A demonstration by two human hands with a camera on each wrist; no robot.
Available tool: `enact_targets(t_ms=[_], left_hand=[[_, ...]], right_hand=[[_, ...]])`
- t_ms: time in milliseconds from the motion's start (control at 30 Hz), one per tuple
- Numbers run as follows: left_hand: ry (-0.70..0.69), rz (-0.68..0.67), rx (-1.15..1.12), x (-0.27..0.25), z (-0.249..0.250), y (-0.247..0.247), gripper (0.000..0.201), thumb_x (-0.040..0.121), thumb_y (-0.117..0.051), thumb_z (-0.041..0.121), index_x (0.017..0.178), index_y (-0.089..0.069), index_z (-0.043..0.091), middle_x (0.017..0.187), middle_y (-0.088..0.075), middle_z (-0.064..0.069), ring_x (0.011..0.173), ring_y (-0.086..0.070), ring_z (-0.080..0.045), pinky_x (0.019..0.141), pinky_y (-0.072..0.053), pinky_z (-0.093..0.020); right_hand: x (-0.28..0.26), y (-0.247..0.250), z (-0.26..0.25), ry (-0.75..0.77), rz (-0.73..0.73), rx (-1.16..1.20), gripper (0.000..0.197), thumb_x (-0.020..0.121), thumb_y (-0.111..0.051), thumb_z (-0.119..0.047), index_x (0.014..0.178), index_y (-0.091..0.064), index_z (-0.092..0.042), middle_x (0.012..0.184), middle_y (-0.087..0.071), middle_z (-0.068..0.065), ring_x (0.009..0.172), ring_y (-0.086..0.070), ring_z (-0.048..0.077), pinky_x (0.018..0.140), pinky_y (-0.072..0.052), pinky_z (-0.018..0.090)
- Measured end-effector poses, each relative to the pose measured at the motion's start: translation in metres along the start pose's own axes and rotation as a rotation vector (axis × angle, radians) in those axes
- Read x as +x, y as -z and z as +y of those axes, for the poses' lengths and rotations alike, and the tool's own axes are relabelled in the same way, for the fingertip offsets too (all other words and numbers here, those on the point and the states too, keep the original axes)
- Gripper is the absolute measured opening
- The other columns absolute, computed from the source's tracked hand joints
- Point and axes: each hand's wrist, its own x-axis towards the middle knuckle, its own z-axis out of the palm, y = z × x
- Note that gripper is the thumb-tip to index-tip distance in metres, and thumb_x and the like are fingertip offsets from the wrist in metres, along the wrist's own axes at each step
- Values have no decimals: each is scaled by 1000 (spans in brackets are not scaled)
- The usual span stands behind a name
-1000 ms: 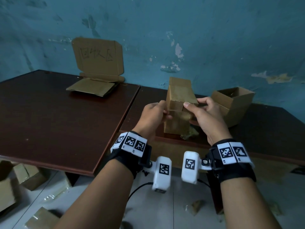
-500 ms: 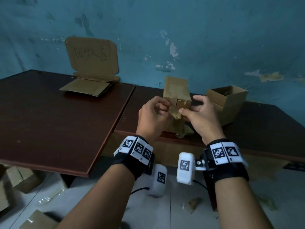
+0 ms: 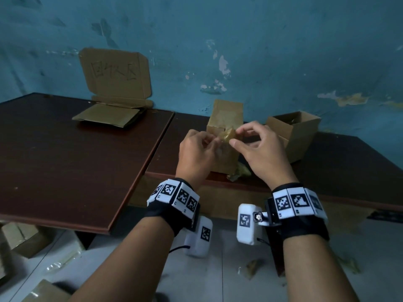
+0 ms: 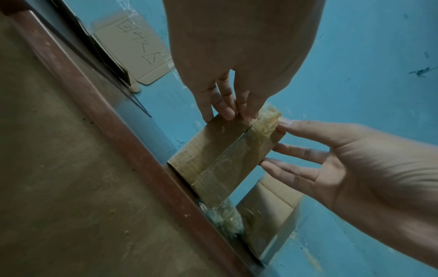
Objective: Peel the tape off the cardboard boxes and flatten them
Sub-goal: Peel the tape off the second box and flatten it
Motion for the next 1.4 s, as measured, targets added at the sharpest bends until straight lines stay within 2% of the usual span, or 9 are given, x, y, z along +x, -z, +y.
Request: enact_targets(t_ms=[233, 367, 467, 667, 800, 967, 1067, 1233, 1400], left_hand=[[30, -66, -37, 0, -2, 0, 15, 100, -73, 26, 98, -79, 13, 106, -56, 5, 95, -55, -2, 77, -40, -2], [125, -114, -211, -4, 4, 2, 18, 100, -64, 14, 87, -76, 16, 110, -59, 3, 107, -59, -10, 89, -45, -21], [144, -107, -252, -5, 8, 4, 22, 102, -66, 20, 81, -72, 24, 112, -62, 0, 110, -63, -15, 95, -50, -30], [93, -112, -58, -2, -1, -3, 26, 104, -67, 39, 88, -77, 22, 108, -67, -1, 97, -66, -11, 68, -43, -14], [200, -70, -108, 0, 2, -8, 37, 104, -67, 38, 70, -68, 23, 72, -67, 6, 68, -61, -8, 60, -41, -25], [298, -8, -243, 1, 2, -12, 37, 98, -75, 39, 69, -65, 19, 70, -67, 6, 74, -62, -14, 71, -47, -30], [317, 30, -312, 0, 2, -13, 33, 94, -81, 33, 71, -61, 19, 74, -70, 4, 81, -69, -15, 75, -53, -32], [217, 9, -313, -3, 3, -10, 24, 97, -77, 27, 79, -63, 18, 74, -66, 7, 72, -62, -8, 71, -48, -28], [136, -67, -452, -3, 4, -3, 12, 99, -64, 22, 95, -75, 19, 93, -77, -5, 93, -73, -20, 91, -59, -46]], right_hand=[[1, -16, 3, -23, 106, -131, 13, 95, -78, -36, 95, -80, -23, 112, -56, -2, 99, -57, 10, 71, -36, 9], [1, -21, 8, -38, 94, -185, 11, 93, -80, -35, 91, -82, -24, 114, -54, -2, 97, -57, 10, 69, -39, 11], [1, -26, 8, -49, 124, -185, 11, 93, -80, -33, 90, -82, -22, 117, -54, -1, 101, -58, 11, 69, -37, 10], [0, -26, 4, -65, 136, -159, 14, 88, -85, -30, 86, -73, -25, 112, -55, -1, 96, -61, 13, 74, -49, 23], [-5, -27, -3, 70, 192, -193, 17, 84, -88, -22, 95, -75, -25, 112, -51, -2, 98, -56, 11, 81, -51, 24], [-7, -28, 0, 283, 256, -309, 13, 82, -88, -24, 94, -85, -18, 106, -52, 4, 98, -55, 24, 78, -56, 38], [-7, -29, 2, 321, 243, -375, 21, 86, -86, -35, 91, -85, -15, 104, -50, 5, 95, -51, 24, 75, -53, 37], [-10, -42, 9, 298, 221, -433, 22, 93, -78, -30, 102, -83, -11, 103, -51, 5, 98, -50, 25, 72, -54, 43], [-6, -44, 14, 162, 127, -324, 27, 104, -65, -22, 123, -75, -7, 106, -58, 2, 108, -53, 22, 80, -47, 33]])
